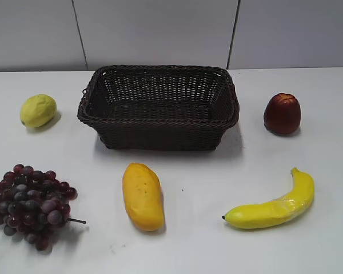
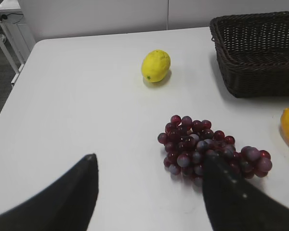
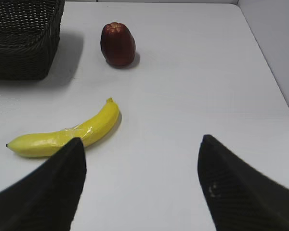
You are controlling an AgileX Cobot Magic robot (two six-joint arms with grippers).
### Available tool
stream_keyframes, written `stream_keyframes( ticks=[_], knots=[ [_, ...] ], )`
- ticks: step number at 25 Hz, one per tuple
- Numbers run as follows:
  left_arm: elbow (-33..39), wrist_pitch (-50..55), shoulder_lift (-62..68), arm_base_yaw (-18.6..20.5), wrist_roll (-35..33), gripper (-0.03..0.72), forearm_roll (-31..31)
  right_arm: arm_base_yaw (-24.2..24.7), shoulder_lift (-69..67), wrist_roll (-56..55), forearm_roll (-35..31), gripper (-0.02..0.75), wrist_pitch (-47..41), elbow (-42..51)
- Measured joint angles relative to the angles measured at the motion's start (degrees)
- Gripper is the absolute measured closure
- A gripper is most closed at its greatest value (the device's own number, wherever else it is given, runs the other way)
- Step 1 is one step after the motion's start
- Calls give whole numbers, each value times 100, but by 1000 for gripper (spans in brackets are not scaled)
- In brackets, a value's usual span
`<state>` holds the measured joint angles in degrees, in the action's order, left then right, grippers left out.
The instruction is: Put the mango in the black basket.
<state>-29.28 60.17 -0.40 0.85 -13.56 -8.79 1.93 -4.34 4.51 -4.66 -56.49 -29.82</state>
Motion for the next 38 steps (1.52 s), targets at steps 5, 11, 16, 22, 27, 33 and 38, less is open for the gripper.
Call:
stream_keyframes(
  ticks=[5,11,16,22,27,33,38],
  knots=[
    [0,0,0,0,0,169,0,-11,-1073,0,-102,185,501,-38],
    [0,0,0,0,0,169,0,-11,-2597,0,-528,209,701,-87],
    [0,0,0,0,0,169,0,-11,-3861,0,-820,213,679,-489],
    [0,0,0,0,0,169,0,-11,-5183,208,-864,213,513,-1293],
    [0,0,0,0,0,169,0,-11,-6119,720,-1263,213,364,-1883],
    [0,0,0,0,0,169,0,-524,-7081,1056,-1670,213,345,-2421],
    [0,0,0,0,0,169,0,-1509,-7783,983,-1709,214,342,-2867]
  ],
)
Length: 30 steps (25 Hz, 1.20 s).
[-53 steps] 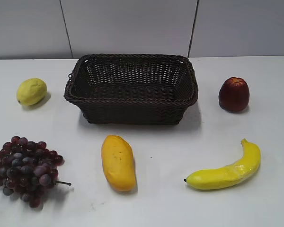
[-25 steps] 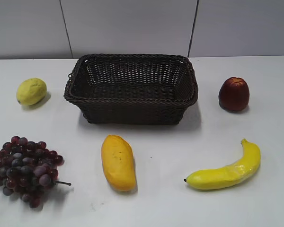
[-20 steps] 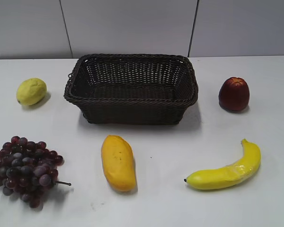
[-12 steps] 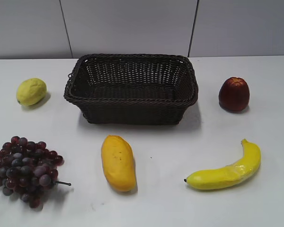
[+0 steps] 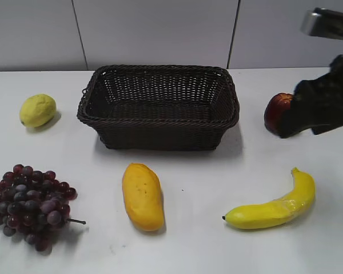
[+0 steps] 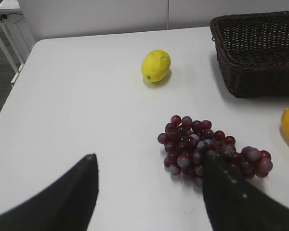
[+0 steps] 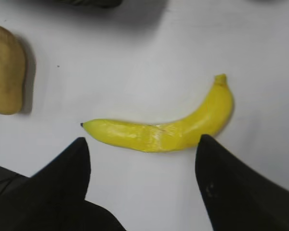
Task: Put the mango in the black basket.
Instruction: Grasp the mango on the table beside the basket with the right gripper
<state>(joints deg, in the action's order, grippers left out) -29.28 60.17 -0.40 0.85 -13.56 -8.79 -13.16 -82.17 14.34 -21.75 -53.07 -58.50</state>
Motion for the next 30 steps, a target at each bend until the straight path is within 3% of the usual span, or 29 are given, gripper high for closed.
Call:
stream_keyframes(
  ticks=[6,17,21,26,30],
  knots=[
    [0,0,0,0,0,169,0,-1224,-841,-428,-8,214,197,-483],
    [0,0,0,0,0,169,0,-2790,-2347,-1024,37,214,246,-1586],
    [0,0,0,0,0,169,0,-3254,-2949,-1480,550,214,-89,-2263],
    [0,0,0,0,0,169,0,-3671,-3668,-2334,1733,199,-746,-3145],
    [0,0,0,0,0,169,0,-3706,-4107,-2956,1925,150,-1095,-3614]
  ],
)
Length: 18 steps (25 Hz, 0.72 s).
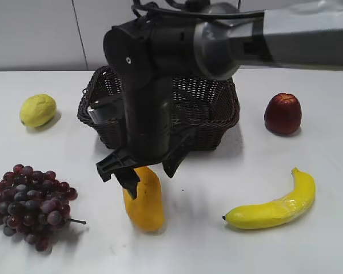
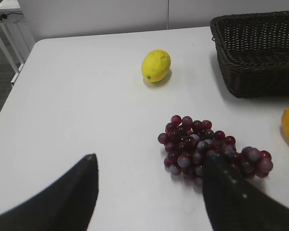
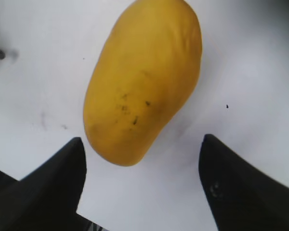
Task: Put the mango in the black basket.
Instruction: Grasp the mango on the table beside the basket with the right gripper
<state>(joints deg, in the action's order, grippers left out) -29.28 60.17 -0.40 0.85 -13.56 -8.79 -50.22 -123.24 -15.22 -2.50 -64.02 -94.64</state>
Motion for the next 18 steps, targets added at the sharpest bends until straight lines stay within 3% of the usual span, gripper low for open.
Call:
stream_keyframes(
  ticks=[9,18],
  knots=[
    [0,0,0,0,0,169,0,-1,-478,-706,-542,127,-55,-187],
    [0,0,0,0,0,169,0,-1,-795,-875,-607,134,-43,-187]
  ],
)
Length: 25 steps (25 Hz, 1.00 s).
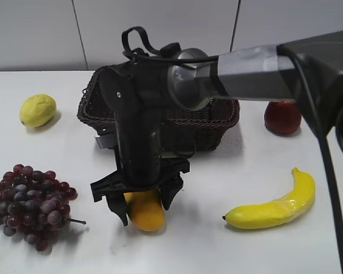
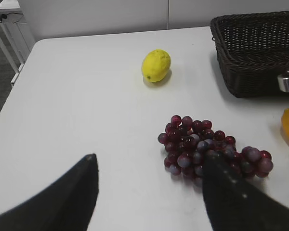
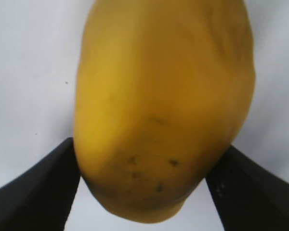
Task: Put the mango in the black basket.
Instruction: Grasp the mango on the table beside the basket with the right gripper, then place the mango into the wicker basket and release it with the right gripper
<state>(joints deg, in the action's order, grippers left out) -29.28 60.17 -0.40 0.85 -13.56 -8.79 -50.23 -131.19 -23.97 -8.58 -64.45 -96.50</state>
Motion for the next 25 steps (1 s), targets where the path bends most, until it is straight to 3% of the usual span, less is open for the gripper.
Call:
stream_keyframes(
  ticks=[4,18,21,25],
  knots=[
    [0,0,0,0,0,169,0,0,-5,-11,0,204,7,-7],
    [0,0,0,0,0,169,0,0,268,358,-60,204,-468,-1162],
    [0,0,0,0,0,169,0,5,539,383,463,204,-486,-1617],
    [0,0,0,0,0,169,0,32,668,392,1849,204,-499,-2363]
  ],
)
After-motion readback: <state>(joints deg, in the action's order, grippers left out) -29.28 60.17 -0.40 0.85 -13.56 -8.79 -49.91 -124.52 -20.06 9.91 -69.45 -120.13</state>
